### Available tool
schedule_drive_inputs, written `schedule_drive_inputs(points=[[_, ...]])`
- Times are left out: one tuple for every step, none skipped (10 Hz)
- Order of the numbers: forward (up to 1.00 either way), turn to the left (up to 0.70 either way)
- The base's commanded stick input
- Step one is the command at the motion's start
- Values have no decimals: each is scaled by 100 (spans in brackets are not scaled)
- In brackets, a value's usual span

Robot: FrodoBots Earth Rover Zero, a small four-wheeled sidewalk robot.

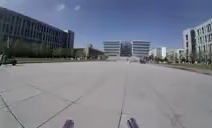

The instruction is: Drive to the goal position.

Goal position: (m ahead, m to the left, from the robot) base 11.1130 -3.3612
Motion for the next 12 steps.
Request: schedule_drive_inputs(points=[[100, 0], [100, 0], [100, 0], [100, 0], [100, 0], [100, 0], [100, 0], [100, 0], [100, 0], [100, 0], [100, 0], [100, 0]])
